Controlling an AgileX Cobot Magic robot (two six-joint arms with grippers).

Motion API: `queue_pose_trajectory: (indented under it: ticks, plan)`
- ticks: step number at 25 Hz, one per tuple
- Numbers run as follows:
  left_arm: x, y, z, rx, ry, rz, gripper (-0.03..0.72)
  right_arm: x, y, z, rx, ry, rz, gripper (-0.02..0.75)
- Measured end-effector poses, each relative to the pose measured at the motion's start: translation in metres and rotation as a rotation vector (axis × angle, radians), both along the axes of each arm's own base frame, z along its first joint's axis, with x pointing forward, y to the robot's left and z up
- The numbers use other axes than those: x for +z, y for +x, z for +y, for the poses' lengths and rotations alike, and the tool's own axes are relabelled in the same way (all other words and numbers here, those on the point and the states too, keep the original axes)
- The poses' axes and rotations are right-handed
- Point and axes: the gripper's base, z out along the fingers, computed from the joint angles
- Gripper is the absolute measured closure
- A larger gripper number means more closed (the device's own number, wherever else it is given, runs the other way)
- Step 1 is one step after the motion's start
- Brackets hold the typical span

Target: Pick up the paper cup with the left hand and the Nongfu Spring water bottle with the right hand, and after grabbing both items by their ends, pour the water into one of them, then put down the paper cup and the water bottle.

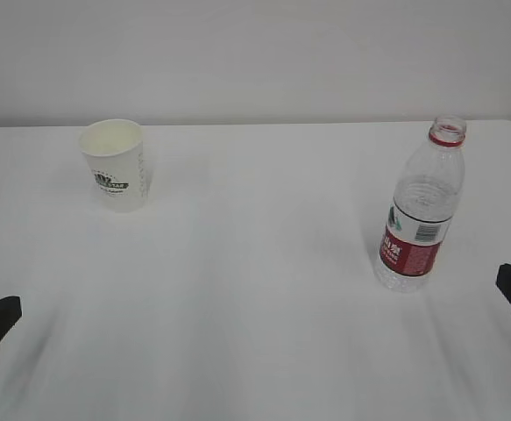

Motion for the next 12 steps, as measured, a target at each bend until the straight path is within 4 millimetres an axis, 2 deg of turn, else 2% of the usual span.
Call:
queue_pose_trajectory:
  ticks: [12]
  plan:
    - [-0.027, 0.011, -0.009, -0.068, -0.022, 0.022, 0.101, -0.01, 0.005, 0.004, 0.043, 0.011, 0.025, 0.148]
